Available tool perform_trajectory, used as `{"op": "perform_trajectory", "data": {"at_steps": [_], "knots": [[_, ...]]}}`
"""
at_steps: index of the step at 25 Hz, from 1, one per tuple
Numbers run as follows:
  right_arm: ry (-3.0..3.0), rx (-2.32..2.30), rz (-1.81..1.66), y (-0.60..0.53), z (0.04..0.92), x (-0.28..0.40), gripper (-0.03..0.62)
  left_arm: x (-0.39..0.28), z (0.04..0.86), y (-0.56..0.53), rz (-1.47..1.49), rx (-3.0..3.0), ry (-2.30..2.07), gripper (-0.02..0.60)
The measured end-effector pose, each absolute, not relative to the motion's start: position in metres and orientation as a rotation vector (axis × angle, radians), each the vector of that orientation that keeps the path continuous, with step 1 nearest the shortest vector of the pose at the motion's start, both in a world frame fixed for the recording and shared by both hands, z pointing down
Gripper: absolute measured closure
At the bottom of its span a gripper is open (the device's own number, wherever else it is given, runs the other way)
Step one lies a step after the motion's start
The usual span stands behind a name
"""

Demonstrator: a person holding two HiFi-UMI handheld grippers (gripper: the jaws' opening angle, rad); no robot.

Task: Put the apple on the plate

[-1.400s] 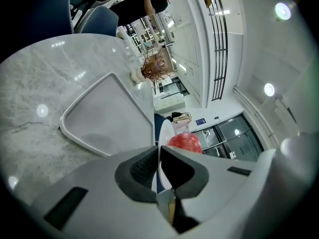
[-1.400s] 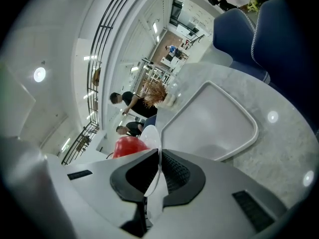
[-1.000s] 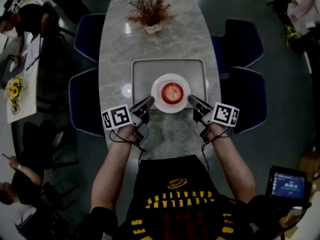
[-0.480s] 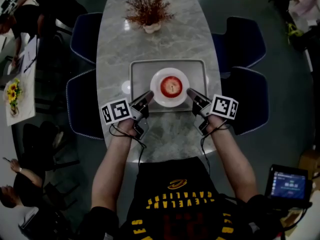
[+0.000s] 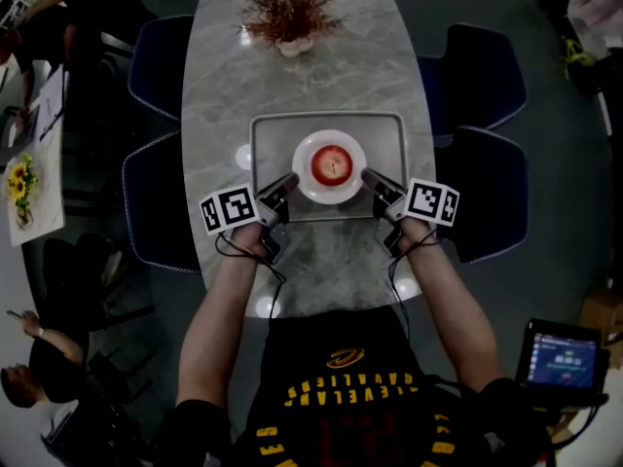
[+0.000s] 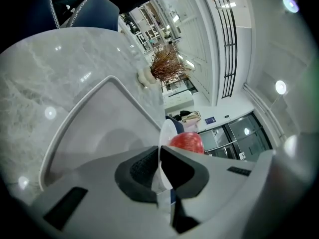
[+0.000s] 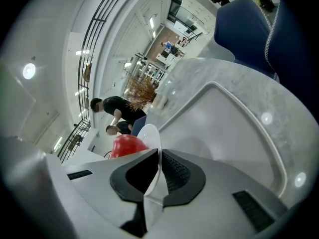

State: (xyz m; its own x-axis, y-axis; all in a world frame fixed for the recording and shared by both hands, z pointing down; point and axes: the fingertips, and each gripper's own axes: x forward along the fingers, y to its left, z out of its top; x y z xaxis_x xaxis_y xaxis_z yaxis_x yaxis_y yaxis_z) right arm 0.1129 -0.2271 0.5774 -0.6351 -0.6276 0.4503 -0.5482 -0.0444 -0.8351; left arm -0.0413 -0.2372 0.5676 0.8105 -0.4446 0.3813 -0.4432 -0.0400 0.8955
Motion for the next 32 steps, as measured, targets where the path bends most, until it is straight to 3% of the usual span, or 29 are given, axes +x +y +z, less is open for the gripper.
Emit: {"op": "perform_trajectory", "data": {"at_steps": [32], "knots": [[2.117,-1.430,-1.907,-0.223,0.633,0.113,0.562,-0.040,0.627,-0.237,0.157,1.586,-0.706,0.561]]}}
